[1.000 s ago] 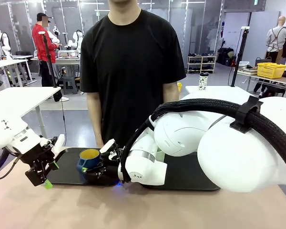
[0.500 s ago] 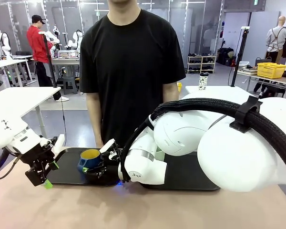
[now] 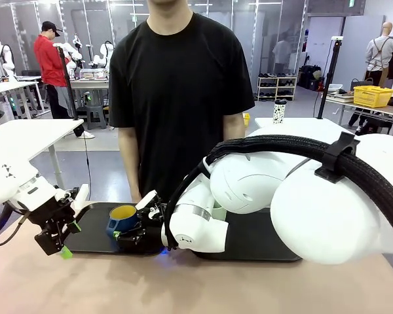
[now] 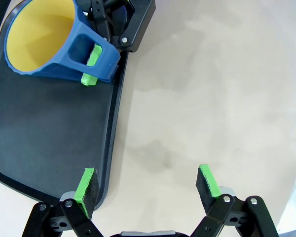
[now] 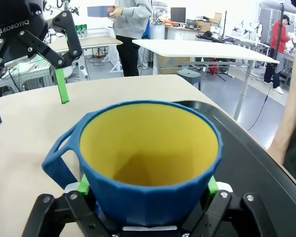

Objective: Sort and store the cups by type.
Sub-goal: Pick up the Handle plastic cup and place it into the empty Flat Tray.

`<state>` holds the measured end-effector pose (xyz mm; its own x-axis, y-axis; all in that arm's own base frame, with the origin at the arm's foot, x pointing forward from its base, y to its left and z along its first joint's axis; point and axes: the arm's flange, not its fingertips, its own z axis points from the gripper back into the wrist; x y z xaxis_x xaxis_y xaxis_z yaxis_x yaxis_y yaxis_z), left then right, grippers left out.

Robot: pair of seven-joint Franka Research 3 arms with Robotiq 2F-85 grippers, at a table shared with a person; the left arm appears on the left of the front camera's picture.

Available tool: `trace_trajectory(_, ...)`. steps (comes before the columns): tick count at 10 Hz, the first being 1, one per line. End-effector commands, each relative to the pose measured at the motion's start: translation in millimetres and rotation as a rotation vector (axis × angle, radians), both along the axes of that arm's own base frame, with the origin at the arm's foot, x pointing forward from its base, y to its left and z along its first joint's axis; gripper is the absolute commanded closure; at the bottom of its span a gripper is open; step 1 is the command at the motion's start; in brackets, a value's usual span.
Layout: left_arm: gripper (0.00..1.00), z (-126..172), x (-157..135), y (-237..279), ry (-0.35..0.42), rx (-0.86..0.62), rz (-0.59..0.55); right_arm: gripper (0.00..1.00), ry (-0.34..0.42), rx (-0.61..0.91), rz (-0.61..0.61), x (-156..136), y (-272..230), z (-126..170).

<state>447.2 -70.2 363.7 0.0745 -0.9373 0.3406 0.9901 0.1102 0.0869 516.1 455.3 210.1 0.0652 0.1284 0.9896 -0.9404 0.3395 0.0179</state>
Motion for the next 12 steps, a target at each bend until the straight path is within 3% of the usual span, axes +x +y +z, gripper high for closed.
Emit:
trace_trajectory(1,0.00,0.4,1.4,0.1,-0.003,-0.006,0.002,0.00,-0.034,-0.019,-0.050,-31.8,9.2,-14.6)
trace_trajectory(12,0.00,0.4,1.4,0.1,-0.003,-0.006,0.002,0.00,-0.011,-0.034,-0.090,-54.0,0.0,-14.3)
